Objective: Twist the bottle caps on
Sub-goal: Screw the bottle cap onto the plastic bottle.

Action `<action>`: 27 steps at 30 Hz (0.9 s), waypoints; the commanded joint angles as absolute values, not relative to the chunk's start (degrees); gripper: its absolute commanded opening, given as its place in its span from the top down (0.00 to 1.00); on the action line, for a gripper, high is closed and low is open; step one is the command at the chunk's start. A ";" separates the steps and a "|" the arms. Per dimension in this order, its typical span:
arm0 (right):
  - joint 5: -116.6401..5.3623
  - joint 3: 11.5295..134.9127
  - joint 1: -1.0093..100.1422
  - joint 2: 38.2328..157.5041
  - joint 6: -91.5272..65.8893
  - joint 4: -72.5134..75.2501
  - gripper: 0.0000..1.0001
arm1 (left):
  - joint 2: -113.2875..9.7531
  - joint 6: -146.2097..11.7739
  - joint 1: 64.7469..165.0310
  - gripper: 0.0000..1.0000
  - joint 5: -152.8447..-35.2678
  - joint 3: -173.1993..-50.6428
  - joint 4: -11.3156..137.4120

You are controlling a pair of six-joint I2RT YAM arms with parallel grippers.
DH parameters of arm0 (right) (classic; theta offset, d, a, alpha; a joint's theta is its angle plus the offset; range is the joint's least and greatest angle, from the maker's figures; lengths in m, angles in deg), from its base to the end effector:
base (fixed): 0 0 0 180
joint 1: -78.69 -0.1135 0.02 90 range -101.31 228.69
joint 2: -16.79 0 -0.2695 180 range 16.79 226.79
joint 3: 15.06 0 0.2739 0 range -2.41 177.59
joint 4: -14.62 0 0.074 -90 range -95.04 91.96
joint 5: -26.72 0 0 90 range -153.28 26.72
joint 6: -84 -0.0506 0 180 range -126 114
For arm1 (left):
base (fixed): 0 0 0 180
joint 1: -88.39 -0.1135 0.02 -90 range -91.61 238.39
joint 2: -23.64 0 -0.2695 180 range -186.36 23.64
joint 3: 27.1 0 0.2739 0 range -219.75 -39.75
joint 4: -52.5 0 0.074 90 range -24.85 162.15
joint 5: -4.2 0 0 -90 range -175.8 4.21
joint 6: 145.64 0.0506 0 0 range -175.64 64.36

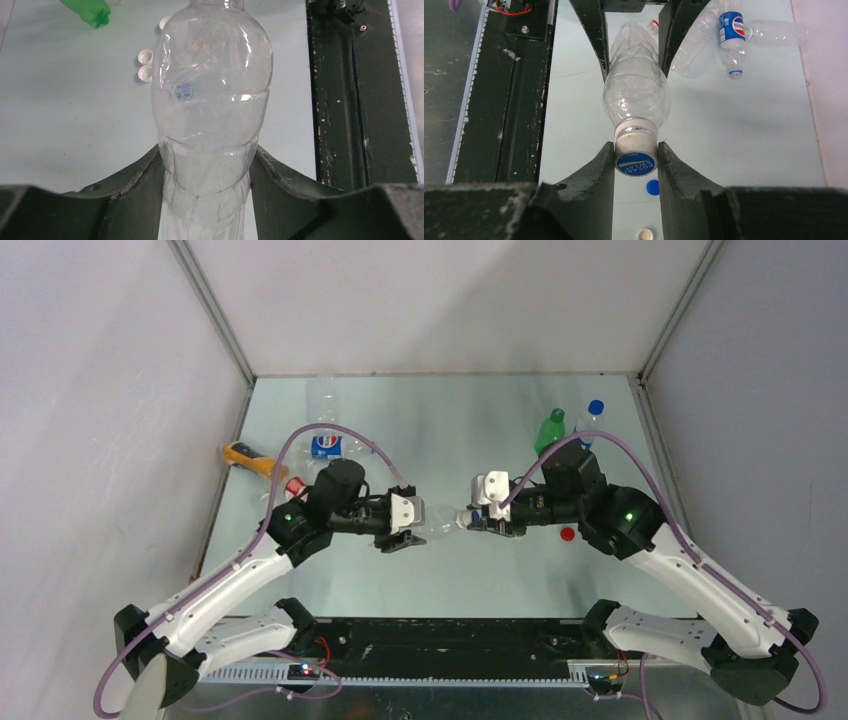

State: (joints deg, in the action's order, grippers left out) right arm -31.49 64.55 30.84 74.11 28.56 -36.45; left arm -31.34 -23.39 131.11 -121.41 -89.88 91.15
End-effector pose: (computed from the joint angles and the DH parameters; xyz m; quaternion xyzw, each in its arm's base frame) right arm 0.1349 0.1888 0.3879 -0.6502 0.5309 0.2908 0.4592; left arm 0.1531 -0.1815 0.3123 0.6237 0.5652 -0.3077 0.4437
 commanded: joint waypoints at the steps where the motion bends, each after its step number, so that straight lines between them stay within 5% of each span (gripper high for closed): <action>1: -28.66 64.35 30.96 76.81 23.34 -36.60 0.85 | -29.08 -25.14 132.54 1.00 -119.18 -89.32 74.68; 12: -24.63 64.31 34.13 79.82 4.51 -32.81 0.85 | -25.37 -27.53 137.00 1.00 -108.29 -79.60 51.12; 27: -47.06 64.31 32.98 82.30 -20.05 -35.47 0.87 | -25.38 -30.30 140.98 1.00 -92.62 -75.51 44.01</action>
State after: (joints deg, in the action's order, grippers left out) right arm -41.04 64.61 35.21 80.07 -9.86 -31.77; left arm -27.23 -27.32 139.35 -96.12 -72.37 62.56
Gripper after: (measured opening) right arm 0.334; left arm 0.579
